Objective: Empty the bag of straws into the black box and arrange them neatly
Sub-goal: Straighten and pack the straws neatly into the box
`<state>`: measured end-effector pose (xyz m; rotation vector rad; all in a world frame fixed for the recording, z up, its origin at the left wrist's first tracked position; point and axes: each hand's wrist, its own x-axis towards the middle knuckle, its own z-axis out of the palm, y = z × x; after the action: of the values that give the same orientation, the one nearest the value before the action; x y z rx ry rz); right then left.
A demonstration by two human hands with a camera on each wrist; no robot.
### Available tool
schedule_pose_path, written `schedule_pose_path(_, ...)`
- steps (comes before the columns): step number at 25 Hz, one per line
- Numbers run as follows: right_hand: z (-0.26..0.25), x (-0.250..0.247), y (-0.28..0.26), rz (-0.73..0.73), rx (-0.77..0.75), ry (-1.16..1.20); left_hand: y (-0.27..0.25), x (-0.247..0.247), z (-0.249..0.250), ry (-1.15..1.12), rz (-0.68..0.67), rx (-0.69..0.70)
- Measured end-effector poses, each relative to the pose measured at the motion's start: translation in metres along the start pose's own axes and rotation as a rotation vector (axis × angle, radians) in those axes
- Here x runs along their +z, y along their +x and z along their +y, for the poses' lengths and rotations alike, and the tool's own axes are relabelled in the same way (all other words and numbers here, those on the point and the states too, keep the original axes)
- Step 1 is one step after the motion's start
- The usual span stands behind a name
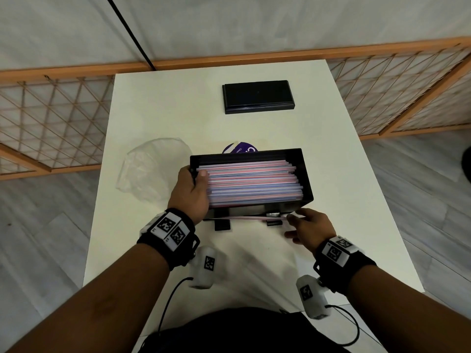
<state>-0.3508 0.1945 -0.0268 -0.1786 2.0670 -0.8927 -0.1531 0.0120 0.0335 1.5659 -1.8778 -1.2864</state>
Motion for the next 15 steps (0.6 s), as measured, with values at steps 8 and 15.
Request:
schedule_pose_path(8, 0.003, -0.030, -0.004, 0.006, -0.065, 0.104, 0.000, -0.002, 0.002, 0.017, -0.017, -0.008)
schedule_pose_path(15, -0.028, -0.111, -0.033, -0.126, -0.290, 0.254, -0.005, -0.004, 0.008, -0.127, -0.029, -0.069)
